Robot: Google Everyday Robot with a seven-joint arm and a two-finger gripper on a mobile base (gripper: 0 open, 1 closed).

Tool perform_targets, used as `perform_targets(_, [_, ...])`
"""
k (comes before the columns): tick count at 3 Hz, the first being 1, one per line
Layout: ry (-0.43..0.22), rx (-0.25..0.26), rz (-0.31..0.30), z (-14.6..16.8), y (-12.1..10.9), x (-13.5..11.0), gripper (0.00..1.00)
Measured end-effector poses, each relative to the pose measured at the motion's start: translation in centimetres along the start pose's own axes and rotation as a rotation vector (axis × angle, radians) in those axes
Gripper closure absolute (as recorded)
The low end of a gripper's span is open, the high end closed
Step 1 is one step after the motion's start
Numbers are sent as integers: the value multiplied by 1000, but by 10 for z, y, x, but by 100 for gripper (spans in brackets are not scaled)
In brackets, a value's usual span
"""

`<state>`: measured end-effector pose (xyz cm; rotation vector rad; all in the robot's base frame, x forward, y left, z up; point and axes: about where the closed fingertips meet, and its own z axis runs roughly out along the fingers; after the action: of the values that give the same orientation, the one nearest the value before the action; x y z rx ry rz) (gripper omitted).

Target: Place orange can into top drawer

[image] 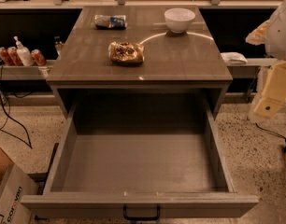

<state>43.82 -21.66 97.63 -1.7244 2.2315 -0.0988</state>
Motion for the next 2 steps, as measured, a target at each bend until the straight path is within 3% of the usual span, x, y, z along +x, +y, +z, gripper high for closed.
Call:
perform_targets(1, [0,0,0,0,0,0,0])
perform_targets(2, [-49,-11,18,29,-4,-5,0])
